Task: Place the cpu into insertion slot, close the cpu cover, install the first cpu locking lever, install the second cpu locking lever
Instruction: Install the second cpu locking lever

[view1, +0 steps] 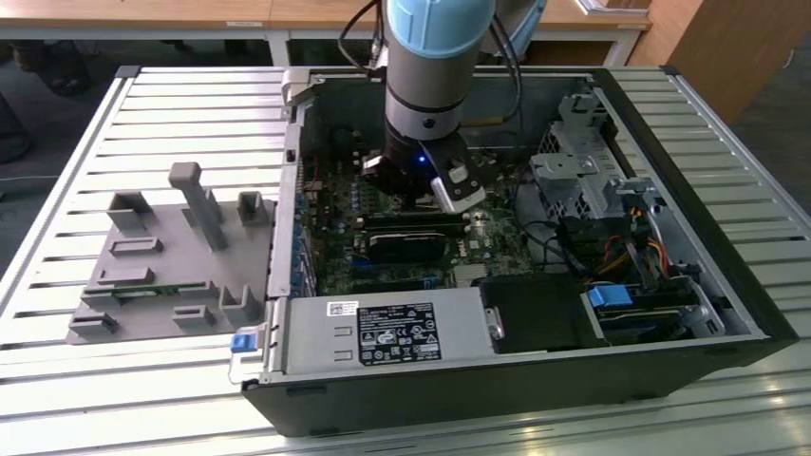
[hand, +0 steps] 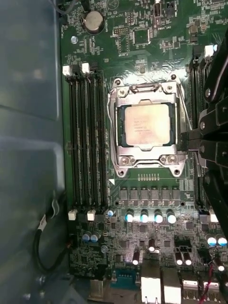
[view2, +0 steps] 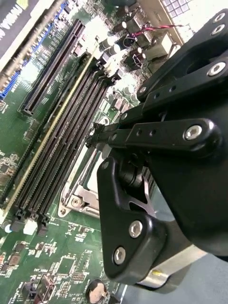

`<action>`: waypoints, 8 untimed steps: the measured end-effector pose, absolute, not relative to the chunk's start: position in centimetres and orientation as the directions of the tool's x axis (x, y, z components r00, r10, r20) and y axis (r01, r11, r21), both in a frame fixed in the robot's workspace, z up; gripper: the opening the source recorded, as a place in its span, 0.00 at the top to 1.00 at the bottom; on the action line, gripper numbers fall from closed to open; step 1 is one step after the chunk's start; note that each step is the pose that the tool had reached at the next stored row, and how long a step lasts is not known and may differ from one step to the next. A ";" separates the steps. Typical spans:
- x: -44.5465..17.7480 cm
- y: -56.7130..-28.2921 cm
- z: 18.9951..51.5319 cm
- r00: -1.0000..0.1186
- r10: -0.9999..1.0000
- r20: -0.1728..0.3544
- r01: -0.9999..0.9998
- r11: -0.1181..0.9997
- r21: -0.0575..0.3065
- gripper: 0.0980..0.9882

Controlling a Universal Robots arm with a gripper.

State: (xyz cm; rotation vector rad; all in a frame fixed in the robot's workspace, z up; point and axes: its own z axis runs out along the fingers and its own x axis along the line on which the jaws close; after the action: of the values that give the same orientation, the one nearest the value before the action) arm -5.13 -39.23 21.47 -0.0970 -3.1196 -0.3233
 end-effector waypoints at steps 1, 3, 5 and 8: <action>-5.2 -39.4 21.5 -0.998 0.061 0.011 0.062 0.975 0.212 0.99; -5.3 -39.7 21.4 -0.998 0.061 0.012 0.062 0.972 0.227 0.99; -5.6 -39.9 21.4 -0.998 0.061 0.012 0.062 0.969 0.239 0.99; -6.0 -40.0 21.2 -0.998 0.061 0.013 0.062 0.967 0.249 0.99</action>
State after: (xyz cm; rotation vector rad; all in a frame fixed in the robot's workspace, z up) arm -5.99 -40.03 21.19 -0.0967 -3.1102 -0.3935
